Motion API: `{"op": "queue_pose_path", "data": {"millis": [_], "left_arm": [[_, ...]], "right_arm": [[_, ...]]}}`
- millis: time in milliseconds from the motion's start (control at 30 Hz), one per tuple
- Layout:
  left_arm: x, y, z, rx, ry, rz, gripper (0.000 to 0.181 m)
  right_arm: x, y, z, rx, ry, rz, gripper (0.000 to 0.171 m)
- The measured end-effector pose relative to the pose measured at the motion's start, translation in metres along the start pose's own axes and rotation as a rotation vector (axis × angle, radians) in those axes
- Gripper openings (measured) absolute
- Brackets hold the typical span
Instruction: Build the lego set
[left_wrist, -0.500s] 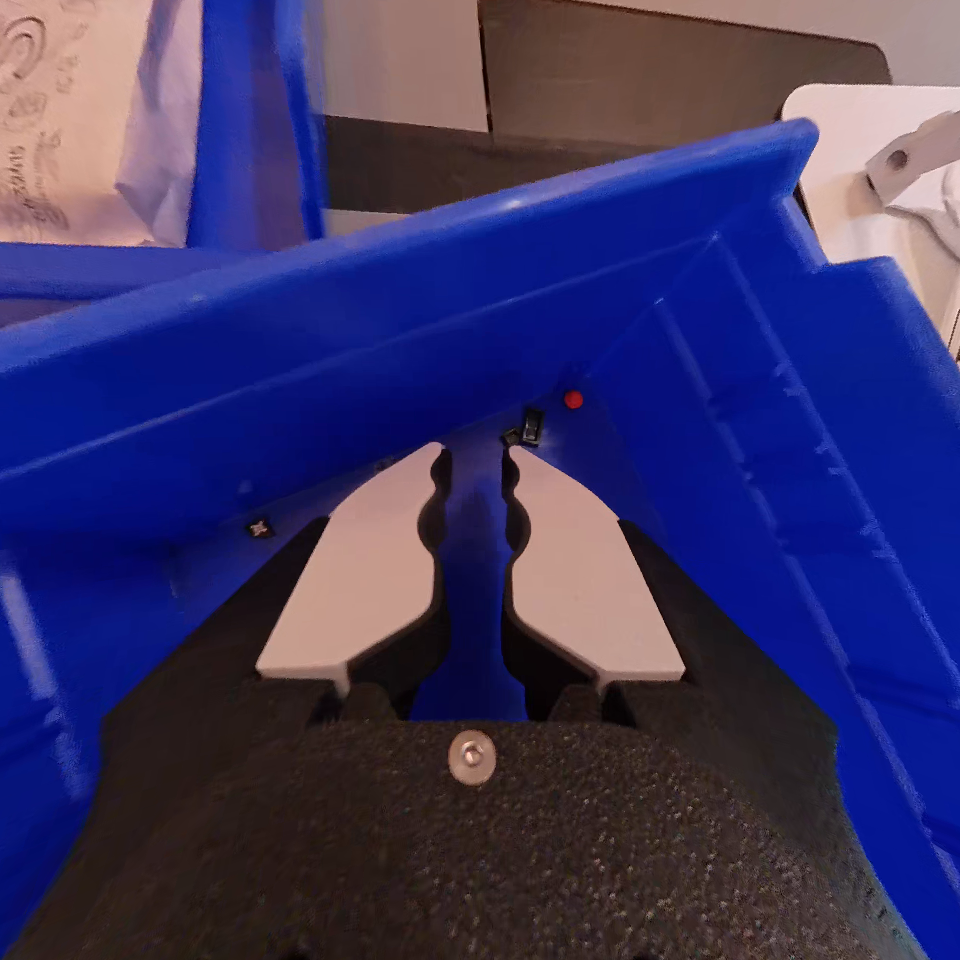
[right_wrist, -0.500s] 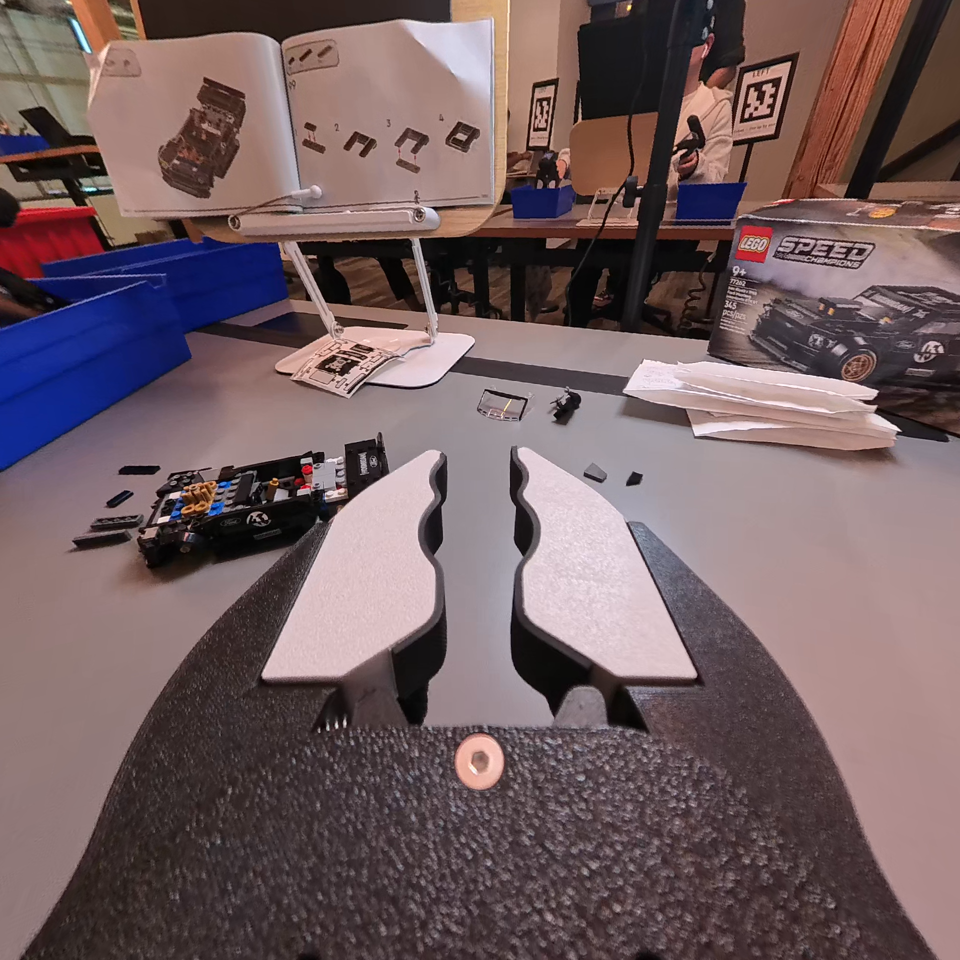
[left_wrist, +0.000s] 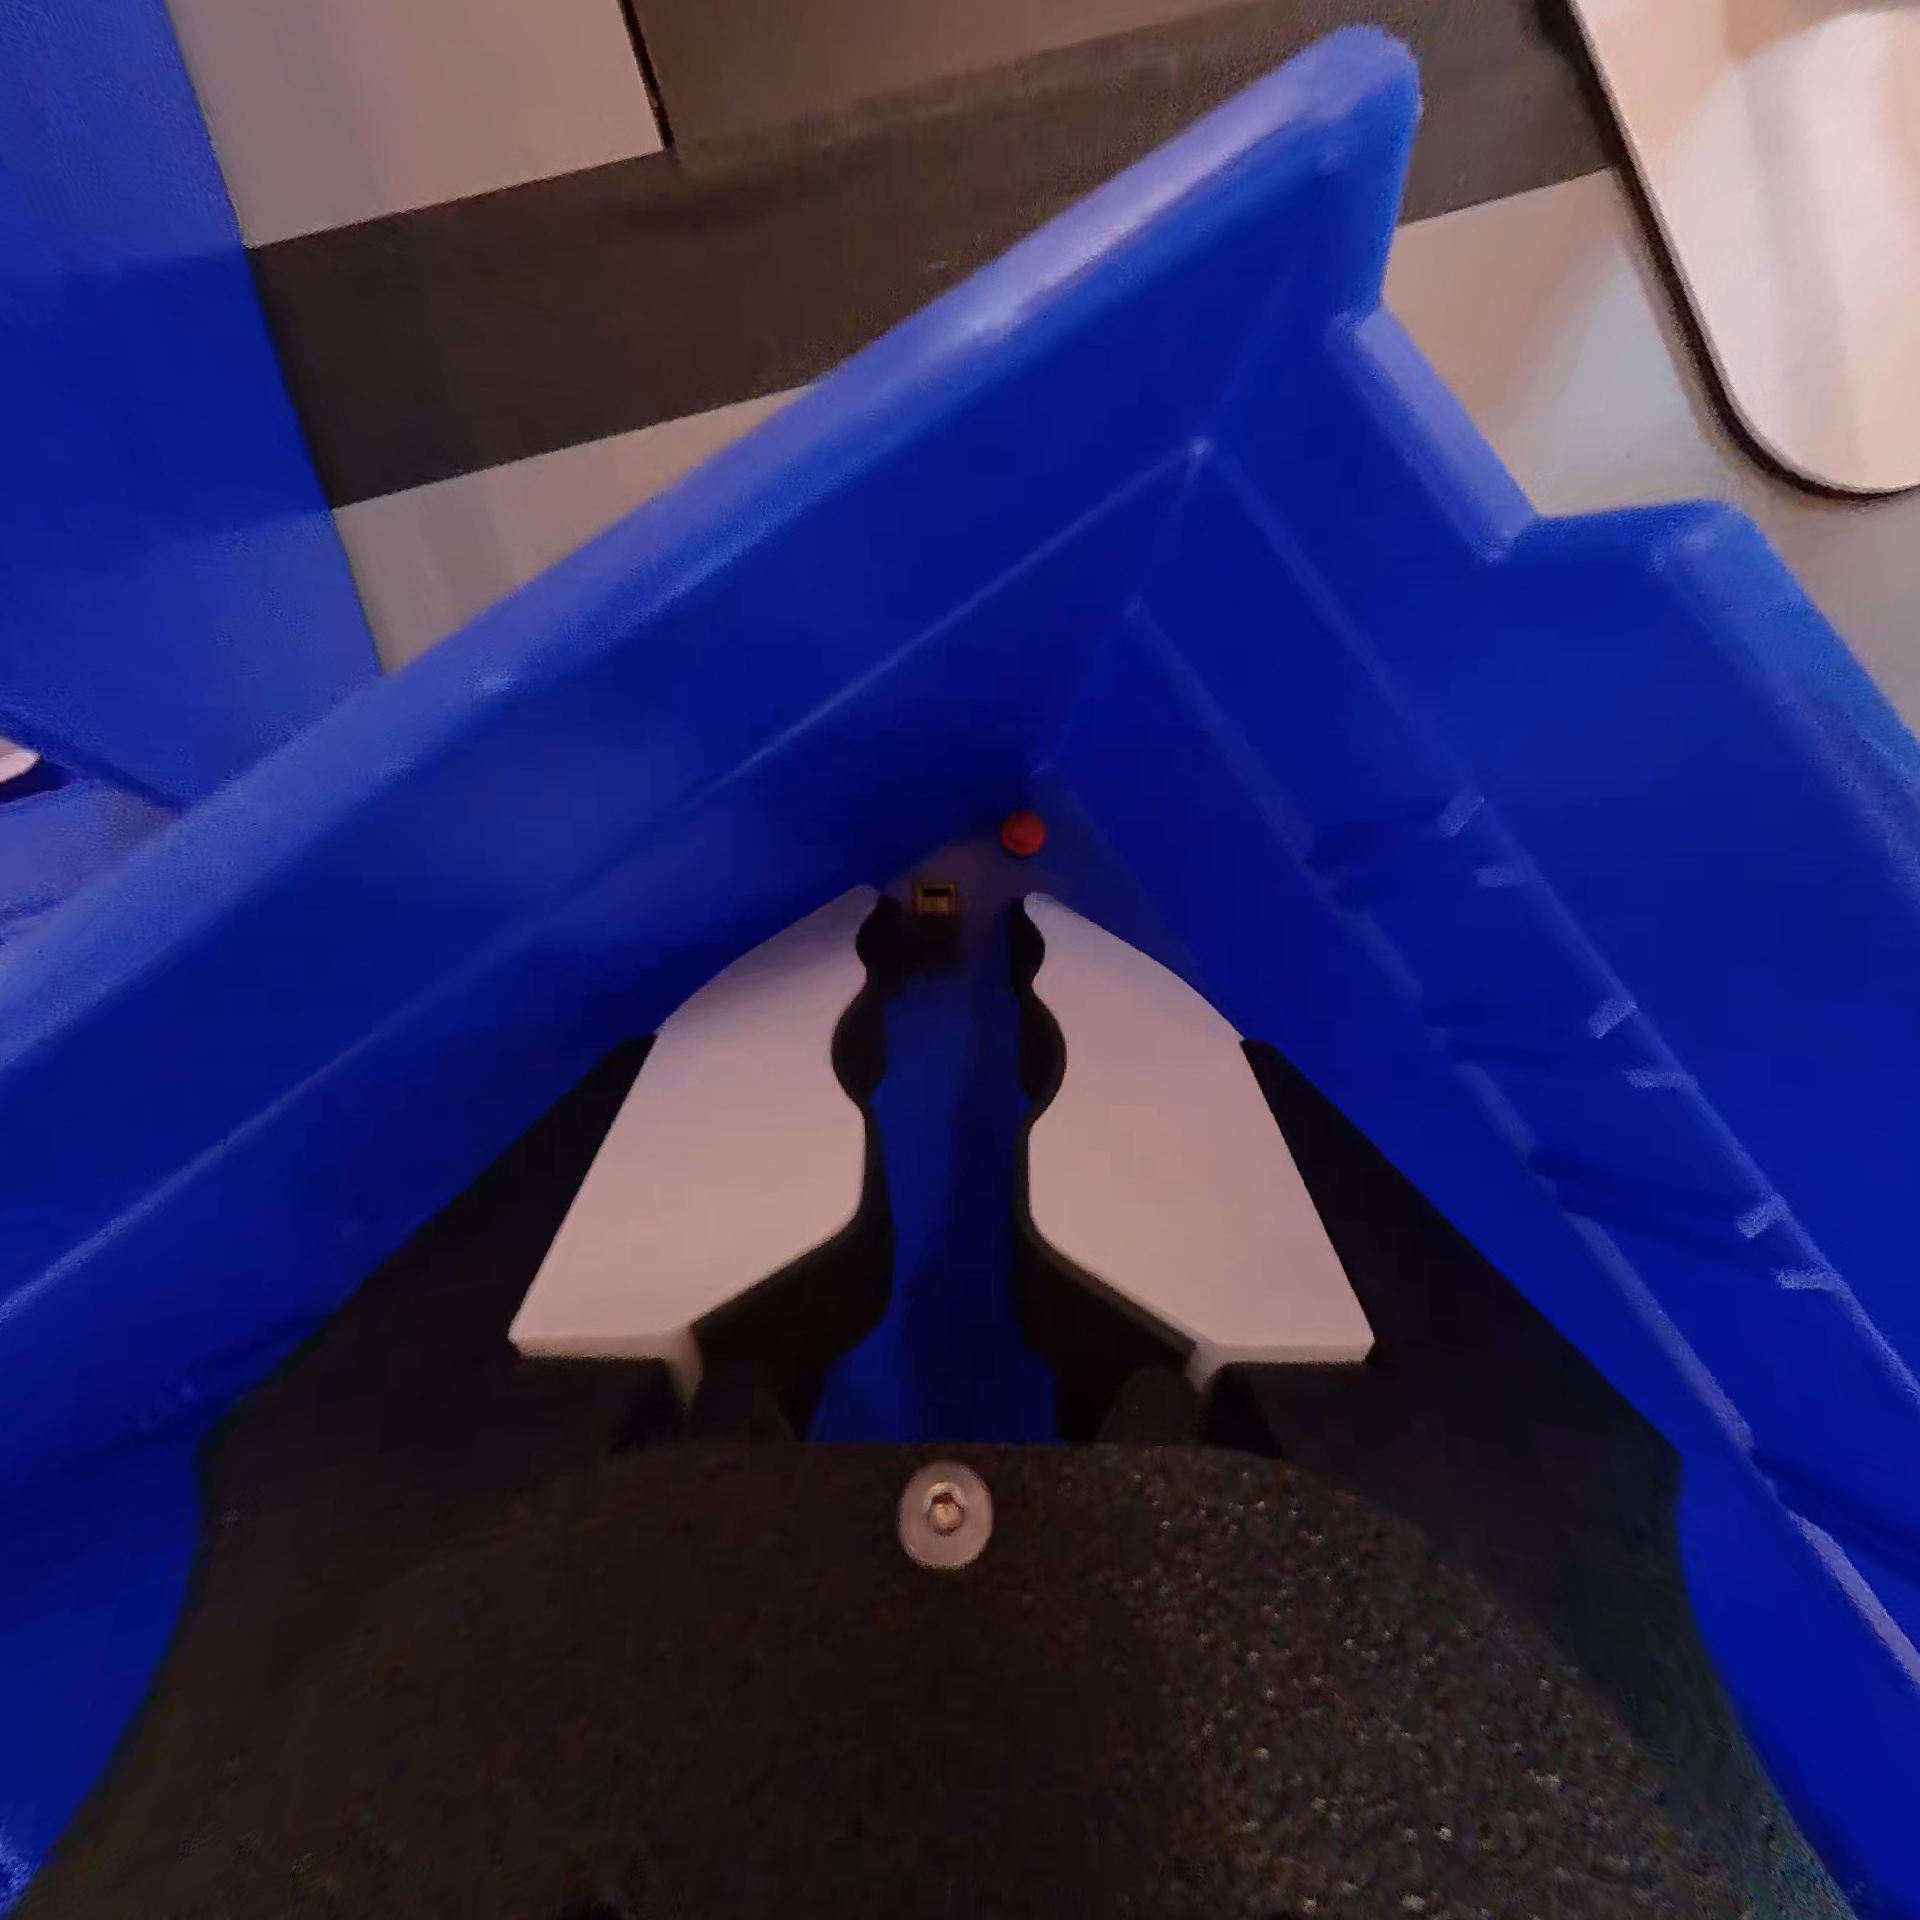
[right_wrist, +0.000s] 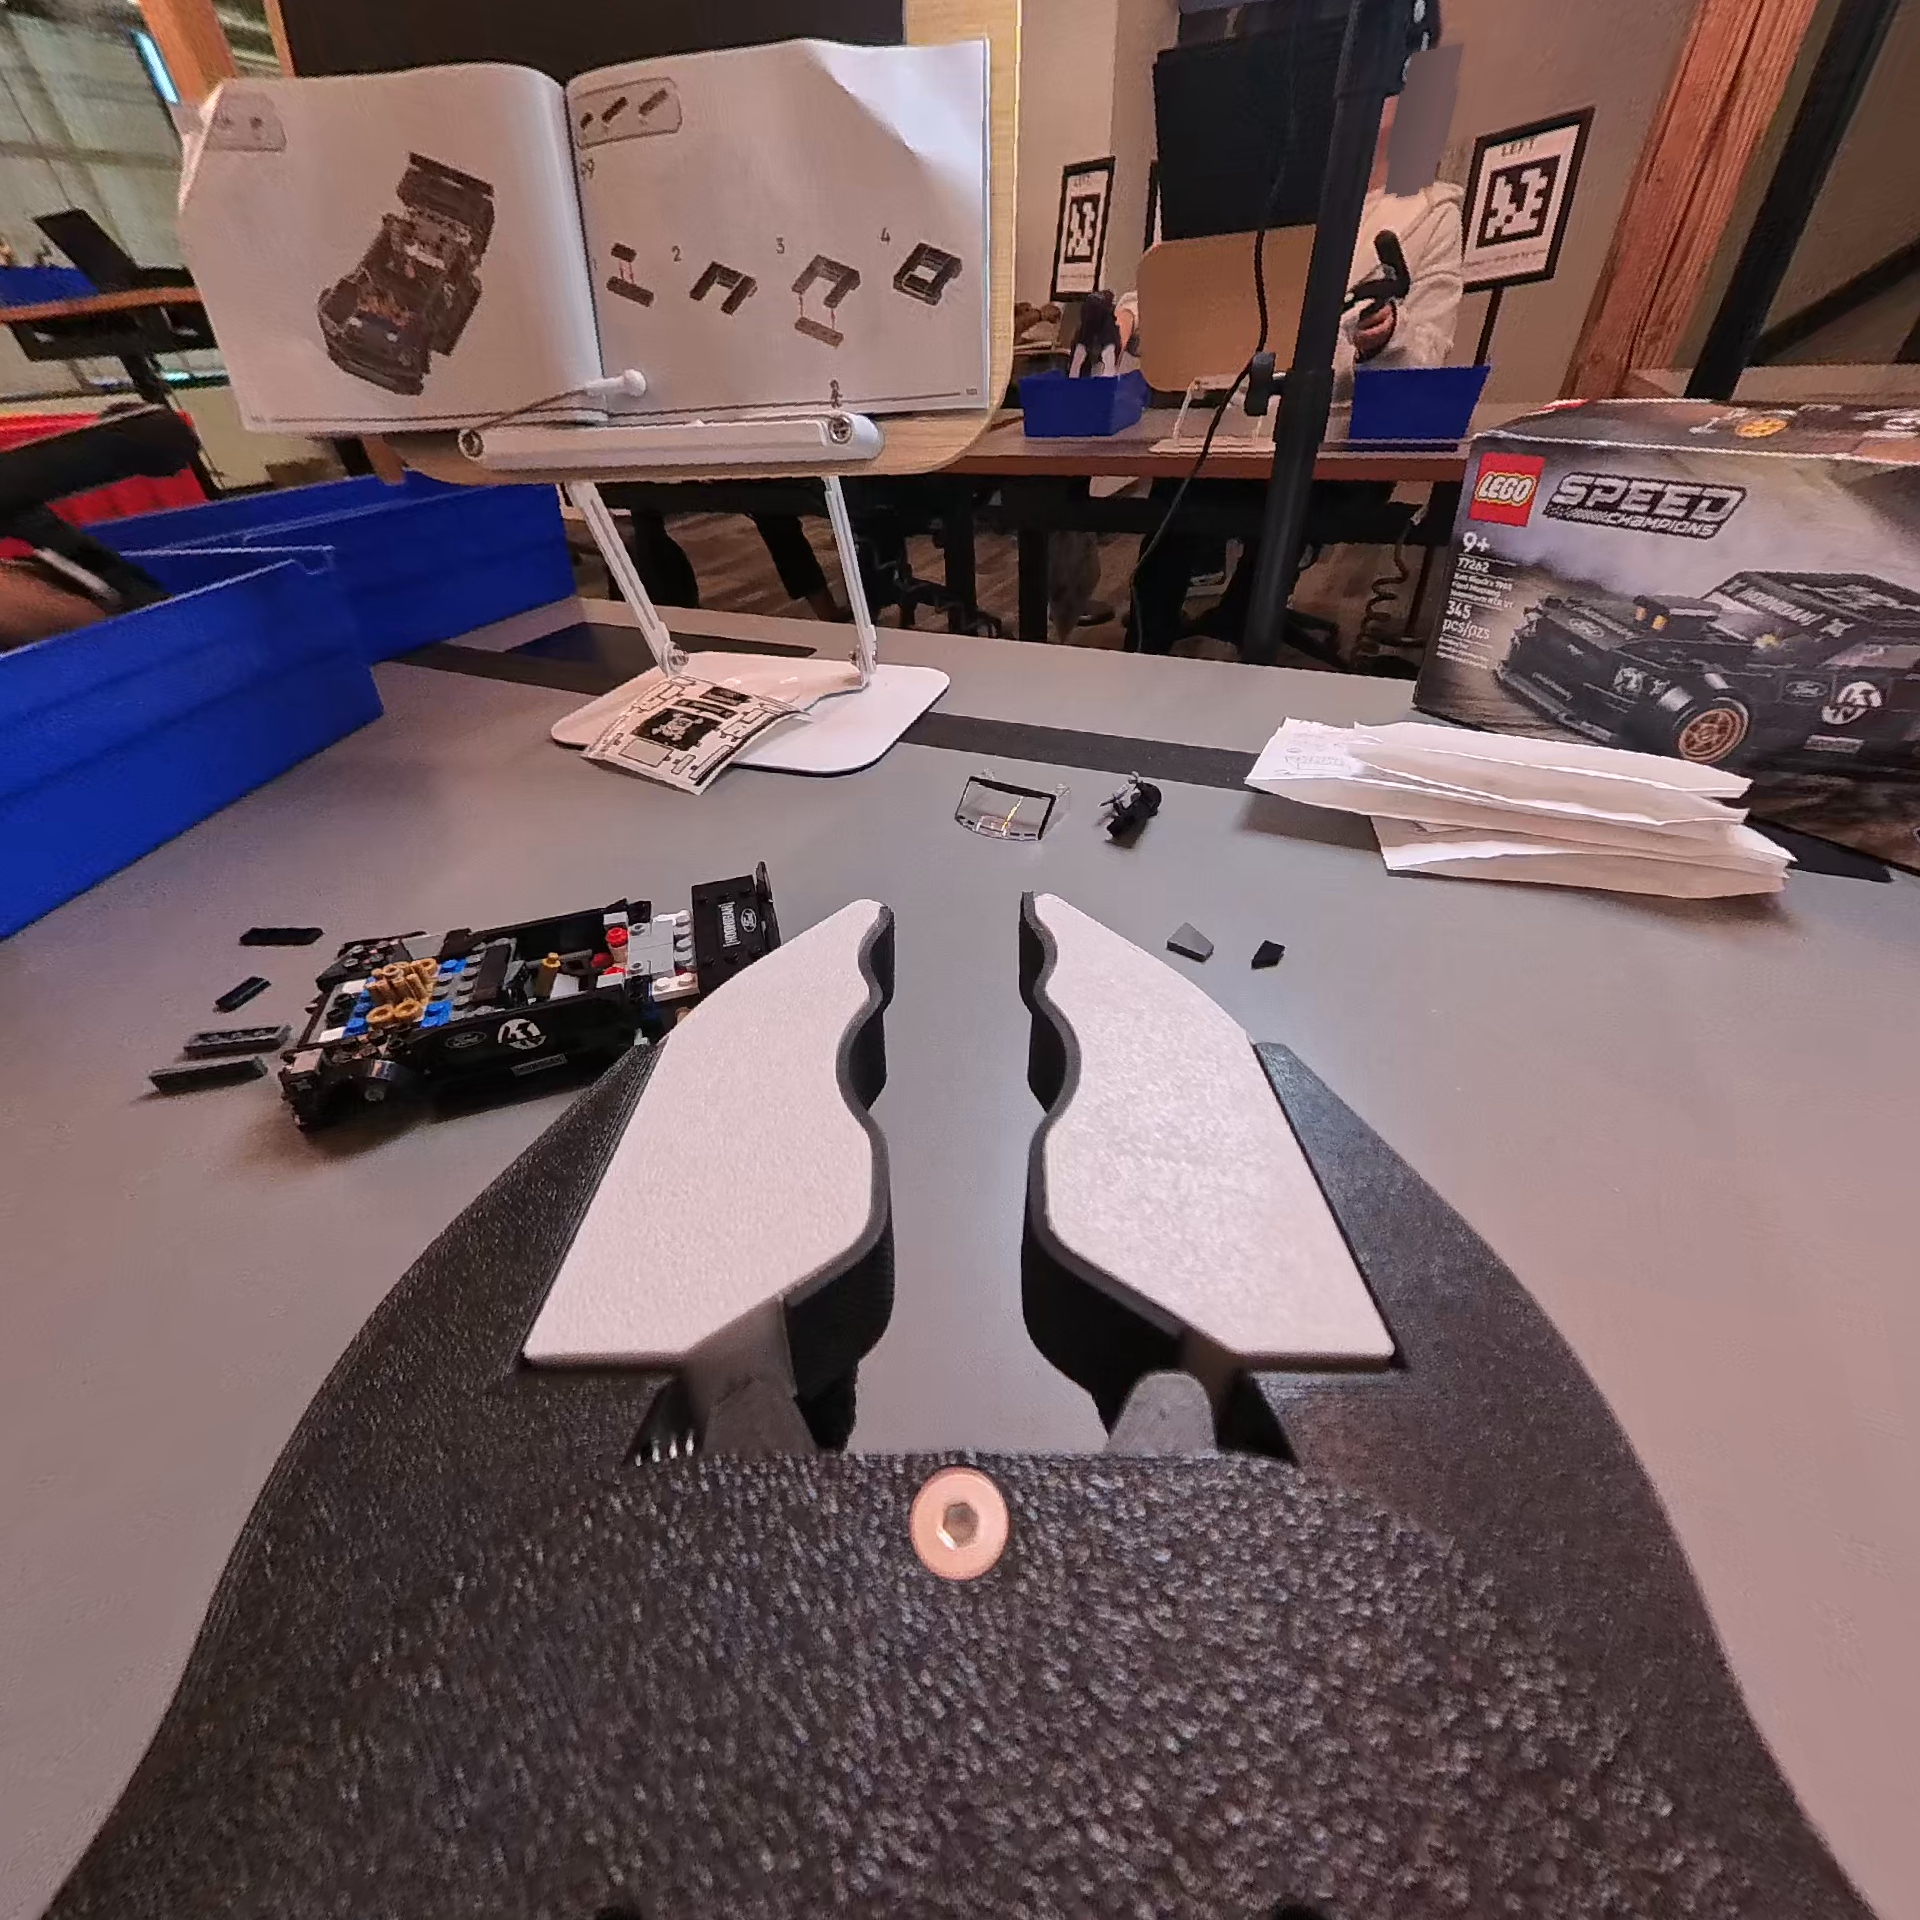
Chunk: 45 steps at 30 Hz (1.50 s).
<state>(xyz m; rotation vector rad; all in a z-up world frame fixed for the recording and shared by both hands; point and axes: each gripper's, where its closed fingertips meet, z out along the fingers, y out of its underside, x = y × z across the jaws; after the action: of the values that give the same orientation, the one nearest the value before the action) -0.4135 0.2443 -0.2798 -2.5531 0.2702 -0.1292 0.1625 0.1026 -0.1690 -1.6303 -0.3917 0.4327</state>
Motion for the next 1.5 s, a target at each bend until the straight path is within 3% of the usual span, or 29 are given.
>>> {"op": "queue_pose_path", "data": {"millis": [167,433,600,700,800,967,1167,1333,1500], "left_arm": [[0.000,0.002,-0.001,-0.042,0.029,0.002,0.009],[0.012,0.010,-0.017,-0.035,0.100,0.020,0.009],[0.048,-0.027,-0.089,0.277,0.230,0.062,0.009],[0.084,-0.044,-0.148,0.507,0.284,0.232,0.008],[0.123,-0.039,-0.186,0.613,0.344,0.359,0.008],[0.208,-0.015,-0.251,0.831,0.713,0.436,0.008],[0.312,0.018,-0.304,0.930,1.326,0.164,0.008],[0.374,0.023,-0.282,0.771,1.672,-0.186,0.007],[0.404,0.024,-0.250,0.611,1.851,-0.399,0.008]], "right_arm": [[0.002,0.001,0.000,0.001,-0.003,0.013,0.023],[0.002,-0.002,-0.002,0.015,-0.007,0.014,0.023],[0.000,-0.004,-0.003,0.021,-0.015,0.007,0.023],[-0.002,-0.005,-0.003,0.024,-0.019,-0.010,0.023],[-0.006,-0.005,-0.003,0.024,-0.024,-0.029,0.023],[-0.009,-0.008,-0.004,0.033,-0.034,-0.042,0.023],[-0.048,-0.012,-0.001,0.024,-0.209,-0.141,0.022],[-0.135,-0.022,0.002,0.011,-0.539,-0.374,0.022],[-0.195,-0.038,0.007,0.059,-0.730,-0.537,0.022]]}}
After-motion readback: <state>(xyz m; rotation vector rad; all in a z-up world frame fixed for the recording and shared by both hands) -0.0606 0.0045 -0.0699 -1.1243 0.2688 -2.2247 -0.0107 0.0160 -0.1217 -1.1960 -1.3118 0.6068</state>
